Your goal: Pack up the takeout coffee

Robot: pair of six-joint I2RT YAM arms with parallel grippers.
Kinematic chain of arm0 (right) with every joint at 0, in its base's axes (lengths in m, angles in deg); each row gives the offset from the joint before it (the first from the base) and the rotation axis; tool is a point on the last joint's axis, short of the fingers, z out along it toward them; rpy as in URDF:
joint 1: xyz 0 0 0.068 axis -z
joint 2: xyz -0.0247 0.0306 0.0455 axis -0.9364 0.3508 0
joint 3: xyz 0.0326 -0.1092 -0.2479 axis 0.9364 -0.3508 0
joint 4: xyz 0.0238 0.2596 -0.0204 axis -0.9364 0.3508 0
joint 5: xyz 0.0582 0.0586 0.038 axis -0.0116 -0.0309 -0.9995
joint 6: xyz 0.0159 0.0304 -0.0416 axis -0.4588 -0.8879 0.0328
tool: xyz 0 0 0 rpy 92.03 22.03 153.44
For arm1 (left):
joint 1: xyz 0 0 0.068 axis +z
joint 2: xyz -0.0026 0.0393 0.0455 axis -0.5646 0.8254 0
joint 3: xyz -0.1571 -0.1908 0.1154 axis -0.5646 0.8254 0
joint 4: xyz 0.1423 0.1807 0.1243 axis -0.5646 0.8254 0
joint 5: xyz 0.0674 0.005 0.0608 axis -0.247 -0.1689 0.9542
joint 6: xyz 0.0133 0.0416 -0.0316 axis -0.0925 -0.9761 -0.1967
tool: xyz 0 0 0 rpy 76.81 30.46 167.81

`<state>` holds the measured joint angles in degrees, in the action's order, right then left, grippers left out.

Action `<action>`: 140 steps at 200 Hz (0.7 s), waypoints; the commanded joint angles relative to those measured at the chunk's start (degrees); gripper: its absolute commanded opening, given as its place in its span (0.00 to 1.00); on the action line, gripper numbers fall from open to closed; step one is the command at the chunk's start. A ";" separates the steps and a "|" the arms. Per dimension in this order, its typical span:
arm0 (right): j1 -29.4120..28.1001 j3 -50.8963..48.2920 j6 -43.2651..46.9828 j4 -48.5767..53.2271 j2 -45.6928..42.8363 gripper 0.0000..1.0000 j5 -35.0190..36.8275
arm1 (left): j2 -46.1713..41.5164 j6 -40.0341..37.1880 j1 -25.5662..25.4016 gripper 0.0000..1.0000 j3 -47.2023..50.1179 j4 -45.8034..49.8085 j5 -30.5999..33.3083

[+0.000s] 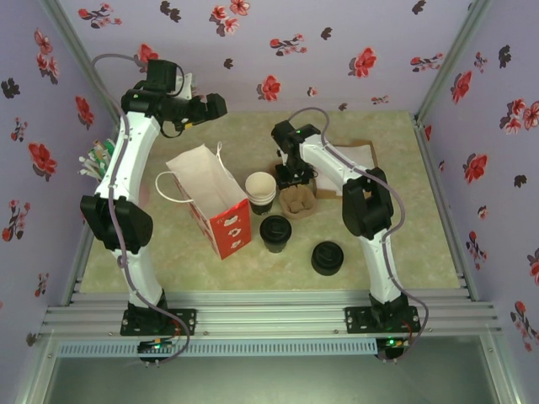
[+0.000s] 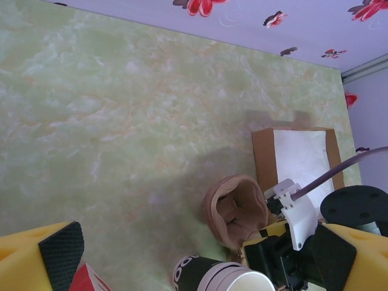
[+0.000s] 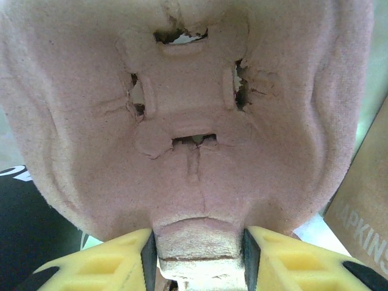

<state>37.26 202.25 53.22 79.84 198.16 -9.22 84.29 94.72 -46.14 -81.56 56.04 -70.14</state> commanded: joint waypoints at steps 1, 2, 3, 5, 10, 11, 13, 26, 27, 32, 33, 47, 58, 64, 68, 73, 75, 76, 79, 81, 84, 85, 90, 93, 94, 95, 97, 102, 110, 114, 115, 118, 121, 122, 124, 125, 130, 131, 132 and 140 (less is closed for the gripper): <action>-0.31 1.43 0.32 1.80 0.65 0.41 -0.07 | -2.10 0.45 -0.53 0.99 0.38 -0.94 -1.24; -0.31 1.43 0.34 1.84 0.56 0.41 -0.05 | -2.10 0.46 -0.53 0.99 0.42 -0.95 -1.24; -0.31 1.38 0.36 1.82 0.47 0.41 -0.04 | -2.11 0.46 -0.58 0.99 0.39 -0.95 -1.24; -0.31 1.42 0.30 1.80 0.40 0.41 0.04 | -2.11 0.46 -0.61 0.99 0.38 -1.00 -1.24; -0.31 1.38 0.31 1.80 0.08 0.40 0.15 | -2.19 0.46 -0.66 0.99 0.42 -1.01 -1.22; -0.31 1.40 0.29 1.80 0.01 0.40 0.19 | -2.19 0.46 -0.69 0.99 0.39 -0.98 -1.23; -0.31 1.42 0.22 1.75 -0.08 0.40 0.23 | -2.15 0.46 -0.70 0.99 0.40 -0.92 -1.24; -0.31 1.42 0.11 1.87 -1.02 0.40 0.46 | -2.20 0.35 -0.83 0.99 0.40 -0.87 -1.24; -0.31 1.42 0.11 1.88 -1.07 0.40 0.44 | -2.20 0.36 -0.82 0.99 0.38 -0.87 -1.24; -0.31 1.43 0.10 1.87 -1.33 0.39 0.42 | -2.13 0.34 -0.85 0.99 0.37 -0.87 -1.20; -0.31 1.43 0.06 1.88 -1.40 0.39 0.42 | -2.16 0.36 -0.87 0.99 0.41 -0.87 -1.22; -0.31 1.45 0.06 2.05 -1.87 0.39 0.50 | -2.11 0.33 -0.97 0.99 0.46 -0.87 -1.24; -0.31 1.51 0.11 2.08 -2.18 0.39 0.55 | -2.21 0.35 -1.06 0.99 0.60 -0.78 -1.24; -0.31 1.50 0.11 2.19 -2.17 0.39 0.59 | -2.20 0.27 -1.14 0.99 0.61 -0.78 -1.24; -0.31 1.51 0.11 2.28 -2.25 0.39 0.67 | -2.22 0.36 -1.14 0.99 0.63 -0.73 -1.24; -0.31 1.52 0.11 2.32 -2.31 0.39 0.68 | -2.22 0.35 -1.22 0.99 0.65 -0.78 -1.24; -0.31 1.45 0.09 2.32 -2.31 0.39 0.68 | -2.22 0.37 -1.19 0.99 0.64 -0.78 -1.24; -0.31 1.44 0.05 2.32 -2.37 0.39 0.68 | -2.21 0.37 -1.17 0.99 0.64 -0.78 -1.20; -0.31 1.43 0.02 2.32 -2.41 0.39 0.65 | -2.25 0.33 -1.30 0.99 0.63 -0.76 -1.24; -0.31 1.43 0.02 2.32 -2.47 0.39 0.67 | -2.23 0.27 -1.27 0.99 0.70 -0.75 -1.24; -0.31 1.43 0.02 2.35 -2.48 0.39 0.68 | -2.30 0.28 -1.26 0.99 0.76 -0.70 -1.24; -0.31 1.43 0.02 2.33 -2.50 0.39 0.68 | -2.29 0.28 -1.30 0.99 0.79 -0.69 -1.24; -0.31 1.39 -0.06 2.32 -2.60 0.39 0.68 | -2.29 0.26 -1.39 0.99 0.74 -0.60 -1.24; -0.31 1.34 -0.07 2.28 -2.73 0.39 0.68 | -2.33 0.18 -1.37 0.99 0.75 -0.62 -1.24; -0.31 1.34 -0.07 2.30 -2.71 0.39 0.68 | -2.35 0.19 -1.39 0.99 0.73 -0.61 -1.24; -0.31 1.34 -0.02 2.31 -2.75 0.39 0.68 | -2.36 0.15 -1.40 0.99 0.73 -0.52 -1.24; -0.31 1.34 -0.06 2.32 -2.79 0.39 0.70 | -2.39 0.18 -1.41 0.99 0.72 -0.49 -1.24; -0.31 1.18 -0.15 2.19 -3.01 0.39 0.77 | -2.43 0.15 -1.39 0.99 0.83 -0.49 -1.23; -0.31 1.12 -0.25 2.15 -3.30 0.39 0.90 | -2.44 0.15 -1.50 0.99 0.79 -0.48 -1.24; -0.31 1.10 -0.24 2.15 -3.42 0.39 0.94 | -2.52 0.19 -1.46 0.99 0.86 -0.42 -1.24; -0.31 1.09 -0.24 2.15 -3.45 0.39 0.99 | -2.58 0.19 -1.44 0.99 0.83 -0.43 -1.24; -0.31 1.14 -0.27 2.17 -3.61 0.39 1.03 | -2.56 0.13 -1.48 0.99 0.86 -0.38 -1.23; -0.31 1.05 -0.31 2.15 -3.70 0.39 1.07 | -2.57 0.19 -1.53 0.99 0.85 -0.42 -1.24; -0.31 1.06 -0.32 2.15 -3.77 0.39 1.10 | -2.60 0.15 -1.56 0.99 0.83 -0.42 -1.20; -0.31 1.07 -0.31 2.15 -3.82 0.39 1.11 | -2.61 0.16 -1.58 0.99 0.92 -0.43 -1.23; -0.31 1.07 -0.32 2.15 -3.83 0.39 1.12 | -2.66 0.18 -1.59 0.99 0.95 -0.43 -1.24; -0.31 1.05 -0.33 2.14 -4.00 0.39 1.20 | -2.64 0.13 -1.56 0.99 0.93 -0.43 -1.23; -0.31 1.06 -0.33 2.14 -4.01 0.39 1.20 | -2.64 0.12 -1.57 0.99 0.93 -0.43 -1.24; -0.31 1.07 -0.33 2.15 -4.01 0.39 1.20 | -2.64 0.16 -1.58 0.99 0.91 -0.38 -1.24; -0.32 1.08 -0.33 2.15 -4.26 0.39 1.21 | -2.77 0.15 -1.67 0.99 0.90 -0.43 -1.24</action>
<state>37.21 202.25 53.20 79.99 197.75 -9.13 84.25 94.70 -47.26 -81.14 56.08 -70.18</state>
